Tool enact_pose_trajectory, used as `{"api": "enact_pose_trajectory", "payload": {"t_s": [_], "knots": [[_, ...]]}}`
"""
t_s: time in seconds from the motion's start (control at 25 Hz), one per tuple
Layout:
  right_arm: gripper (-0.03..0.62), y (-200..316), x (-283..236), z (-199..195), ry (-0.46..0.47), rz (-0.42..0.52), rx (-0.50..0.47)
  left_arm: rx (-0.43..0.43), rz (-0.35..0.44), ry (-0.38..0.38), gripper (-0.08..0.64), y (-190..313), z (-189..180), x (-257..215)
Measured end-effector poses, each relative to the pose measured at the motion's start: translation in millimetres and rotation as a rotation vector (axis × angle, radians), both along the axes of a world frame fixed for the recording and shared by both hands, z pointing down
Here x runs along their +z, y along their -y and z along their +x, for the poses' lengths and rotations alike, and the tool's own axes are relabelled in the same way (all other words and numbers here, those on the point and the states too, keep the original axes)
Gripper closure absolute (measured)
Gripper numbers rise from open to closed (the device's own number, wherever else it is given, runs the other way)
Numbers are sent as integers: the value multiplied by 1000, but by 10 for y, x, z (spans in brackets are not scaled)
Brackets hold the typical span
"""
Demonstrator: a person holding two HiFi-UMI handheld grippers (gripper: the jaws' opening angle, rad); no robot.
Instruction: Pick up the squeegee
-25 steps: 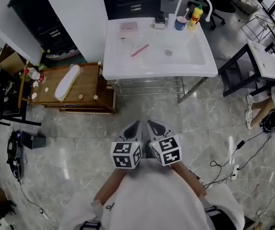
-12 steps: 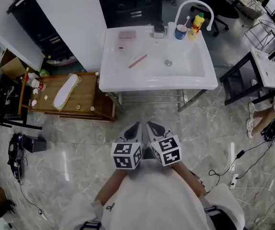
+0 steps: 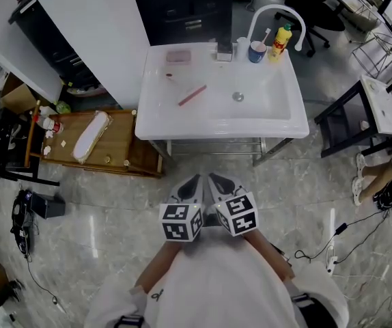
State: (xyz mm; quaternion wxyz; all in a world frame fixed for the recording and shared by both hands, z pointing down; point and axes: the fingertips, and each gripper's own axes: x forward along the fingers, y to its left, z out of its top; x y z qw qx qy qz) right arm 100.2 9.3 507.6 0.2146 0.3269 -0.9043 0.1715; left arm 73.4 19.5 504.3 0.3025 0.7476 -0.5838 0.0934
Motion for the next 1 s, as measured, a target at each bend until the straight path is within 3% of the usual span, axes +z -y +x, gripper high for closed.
{"api": "enact_pose_trajectory", "payload": {"t_s": [0.36, 1.0], "knots": [[565, 107, 60, 99, 1, -23, -47, 2, -1, 1, 532, 174, 180, 16], [565, 195, 129, 299, 22, -39, -13, 14, 2, 10, 532, 291, 364, 31]]}}
